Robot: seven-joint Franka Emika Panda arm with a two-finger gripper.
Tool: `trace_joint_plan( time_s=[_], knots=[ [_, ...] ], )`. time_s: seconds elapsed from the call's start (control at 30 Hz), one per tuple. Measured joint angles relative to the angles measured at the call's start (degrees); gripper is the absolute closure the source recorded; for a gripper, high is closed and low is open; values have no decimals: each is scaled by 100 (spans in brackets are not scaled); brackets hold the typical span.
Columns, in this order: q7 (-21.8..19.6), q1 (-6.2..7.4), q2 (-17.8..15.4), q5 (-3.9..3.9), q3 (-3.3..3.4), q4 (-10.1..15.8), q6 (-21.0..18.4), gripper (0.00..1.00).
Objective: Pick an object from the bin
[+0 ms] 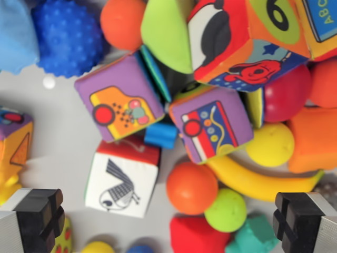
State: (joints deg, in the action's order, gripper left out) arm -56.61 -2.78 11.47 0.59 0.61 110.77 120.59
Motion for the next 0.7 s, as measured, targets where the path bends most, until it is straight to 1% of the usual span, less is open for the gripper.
trace_joint_plan(
  time_s=[0.13, 0.33, 0.53, 0.57, 0.7],
  knots=[
    [-262, -17, 121, -20, 48, -57, 76, 0],
    [-719, -27, 328, -68, 142, -171, 187, 0],
    [-1287, -40, 607, -139, 271, -336, 324, 0],
    [-1335, -41, 630, -144, 281, -351, 334, 0],
    [-1732, -47, 830, -205, 369, -480, 419, 0]
  ],
)
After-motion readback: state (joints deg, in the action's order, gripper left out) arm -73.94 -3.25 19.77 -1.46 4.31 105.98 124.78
